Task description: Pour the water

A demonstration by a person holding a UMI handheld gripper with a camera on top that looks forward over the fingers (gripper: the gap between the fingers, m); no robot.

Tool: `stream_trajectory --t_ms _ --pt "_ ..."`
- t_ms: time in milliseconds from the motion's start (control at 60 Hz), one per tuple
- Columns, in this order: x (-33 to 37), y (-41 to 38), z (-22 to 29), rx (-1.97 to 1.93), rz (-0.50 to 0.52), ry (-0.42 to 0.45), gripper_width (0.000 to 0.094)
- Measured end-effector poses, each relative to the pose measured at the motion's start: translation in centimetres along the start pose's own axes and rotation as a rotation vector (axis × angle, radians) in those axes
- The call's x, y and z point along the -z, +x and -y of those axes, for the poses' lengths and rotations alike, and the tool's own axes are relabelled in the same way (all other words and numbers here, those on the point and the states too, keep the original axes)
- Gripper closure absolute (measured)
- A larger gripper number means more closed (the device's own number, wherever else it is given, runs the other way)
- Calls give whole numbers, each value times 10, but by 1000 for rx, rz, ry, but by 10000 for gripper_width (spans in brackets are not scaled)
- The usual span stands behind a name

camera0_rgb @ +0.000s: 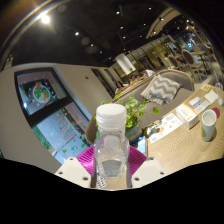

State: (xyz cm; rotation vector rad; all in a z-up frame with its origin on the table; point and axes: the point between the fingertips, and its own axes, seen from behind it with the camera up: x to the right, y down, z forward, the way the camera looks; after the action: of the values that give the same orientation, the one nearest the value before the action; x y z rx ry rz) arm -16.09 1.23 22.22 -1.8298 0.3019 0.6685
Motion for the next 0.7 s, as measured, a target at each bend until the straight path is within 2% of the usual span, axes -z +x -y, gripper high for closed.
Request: stream_trajectory --t_ms 67,267,500,550,700 --pt "9 5 34 -192 56 9 537" --pt "4 92 103 -832 210 58 541" --pt "10 200 119 -1349 272 99 539" --pt "0 216 115 -1418 255 112 540" --pt "1 234 102 -1525 252 67 542"
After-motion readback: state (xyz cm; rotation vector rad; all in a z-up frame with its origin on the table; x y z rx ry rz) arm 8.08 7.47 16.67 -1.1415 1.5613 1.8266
